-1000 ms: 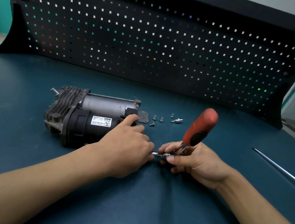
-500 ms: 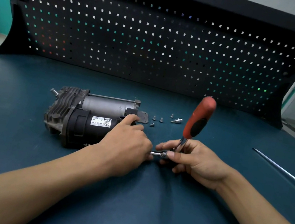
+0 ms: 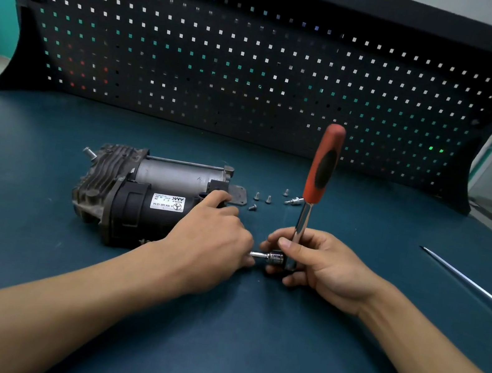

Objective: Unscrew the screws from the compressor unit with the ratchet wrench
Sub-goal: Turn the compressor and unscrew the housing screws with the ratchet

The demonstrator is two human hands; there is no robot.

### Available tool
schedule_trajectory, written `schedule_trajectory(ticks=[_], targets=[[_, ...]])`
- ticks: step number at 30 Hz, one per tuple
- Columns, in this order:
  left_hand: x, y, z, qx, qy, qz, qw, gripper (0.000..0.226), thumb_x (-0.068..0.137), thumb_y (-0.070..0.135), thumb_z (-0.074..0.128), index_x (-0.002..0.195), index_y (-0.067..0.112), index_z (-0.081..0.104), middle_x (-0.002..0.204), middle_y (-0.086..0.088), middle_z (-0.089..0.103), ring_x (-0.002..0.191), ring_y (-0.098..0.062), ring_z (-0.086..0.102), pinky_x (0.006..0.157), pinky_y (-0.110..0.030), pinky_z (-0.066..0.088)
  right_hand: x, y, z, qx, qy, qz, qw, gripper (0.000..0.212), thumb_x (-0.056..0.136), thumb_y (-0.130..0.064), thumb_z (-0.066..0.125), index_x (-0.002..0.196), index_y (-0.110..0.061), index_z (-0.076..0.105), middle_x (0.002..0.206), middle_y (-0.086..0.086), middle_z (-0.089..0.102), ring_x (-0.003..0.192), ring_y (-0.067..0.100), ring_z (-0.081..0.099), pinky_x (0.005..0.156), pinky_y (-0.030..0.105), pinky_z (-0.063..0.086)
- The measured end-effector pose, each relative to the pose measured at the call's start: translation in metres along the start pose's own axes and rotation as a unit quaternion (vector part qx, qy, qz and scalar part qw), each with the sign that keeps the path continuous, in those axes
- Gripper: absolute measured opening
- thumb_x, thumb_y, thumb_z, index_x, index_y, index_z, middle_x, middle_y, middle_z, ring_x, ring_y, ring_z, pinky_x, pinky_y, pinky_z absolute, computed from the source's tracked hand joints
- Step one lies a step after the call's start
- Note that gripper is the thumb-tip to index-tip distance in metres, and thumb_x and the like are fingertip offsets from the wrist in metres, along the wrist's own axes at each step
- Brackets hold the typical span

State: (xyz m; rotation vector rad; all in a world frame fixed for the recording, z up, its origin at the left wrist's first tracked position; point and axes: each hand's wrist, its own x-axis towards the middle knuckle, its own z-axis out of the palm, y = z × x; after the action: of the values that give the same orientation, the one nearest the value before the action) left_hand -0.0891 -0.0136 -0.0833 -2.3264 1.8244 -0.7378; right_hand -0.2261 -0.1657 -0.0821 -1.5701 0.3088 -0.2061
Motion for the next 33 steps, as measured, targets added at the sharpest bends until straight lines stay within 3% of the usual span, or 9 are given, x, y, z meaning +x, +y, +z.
schedule_trajectory(ticks=[7,13,18,24,33], targets=[[0.0008,0.0004,-0.0046,-0.009,-0.014,-0.005,1.0,0.043,0.098,0.055,0.04,0.095,0.023,0.068,0.094,0.003,0.071,0.103,-0.019,0.055,0.105,-0.036,0.013,0.0033,0.0019,-0.0001,-0.012,0.011,0.013,1.0,0.029,0.081,-0.037,0.065,0.101,-0.018,0.071,0.106,0.007,0.076,0.075,0.021,0.073,0.051,0.022,0.053],[-0.0008,0.0015,-0.0074,-0.021,-0.012,-0.008,1.0,0.04,0.097,0.054,0.043,0.093,0.022,0.068,0.091,0.003,0.07,0.102,-0.02,0.055,0.107,-0.037,0.013,0.0077,0.0019,-0.0037,-0.019,0.023,0.044,0.999,0.023,0.1,-0.028,0.055,0.104,-0.007,0.063,0.093,0.008,0.076,0.067,0.022,0.072,0.043,0.02,0.047],[-0.0026,0.0023,-0.0086,-0.026,-0.003,-0.008,1.0,0.038,0.096,0.052,0.044,0.09,0.023,0.067,0.09,0.001,0.07,0.101,-0.02,0.056,0.108,-0.037,0.015,0.0053,0.0003,-0.0034,-0.042,0.0,0.051,0.998,0.035,0.082,-0.033,0.069,0.102,-0.005,0.061,0.088,0.008,0.074,0.071,0.019,0.073,0.044,0.018,0.047],[-0.0029,0.0025,-0.0096,-0.03,0.004,-0.013,0.999,0.036,0.095,0.05,0.046,0.09,0.022,0.068,0.087,0.0,0.069,0.1,-0.02,0.056,0.109,-0.037,0.015,0.0054,0.0004,-0.0045,-0.042,0.001,0.051,0.998,0.01,0.095,-0.018,0.064,0.098,-0.01,0.06,0.089,0.008,0.073,0.072,0.02,0.073,0.043,0.018,0.047],[-0.002,0.0023,-0.0094,-0.034,0.006,-0.017,0.999,0.034,0.092,0.052,0.051,0.09,0.022,0.069,0.086,0.001,0.068,0.1,-0.019,0.057,0.105,-0.035,0.015,0.0054,-0.0004,-0.0057,-0.045,-0.019,0.059,0.997,0.033,0.083,-0.03,0.069,0.101,-0.003,0.061,0.085,0.01,0.072,0.073,0.021,0.073,0.043,0.018,0.047]])
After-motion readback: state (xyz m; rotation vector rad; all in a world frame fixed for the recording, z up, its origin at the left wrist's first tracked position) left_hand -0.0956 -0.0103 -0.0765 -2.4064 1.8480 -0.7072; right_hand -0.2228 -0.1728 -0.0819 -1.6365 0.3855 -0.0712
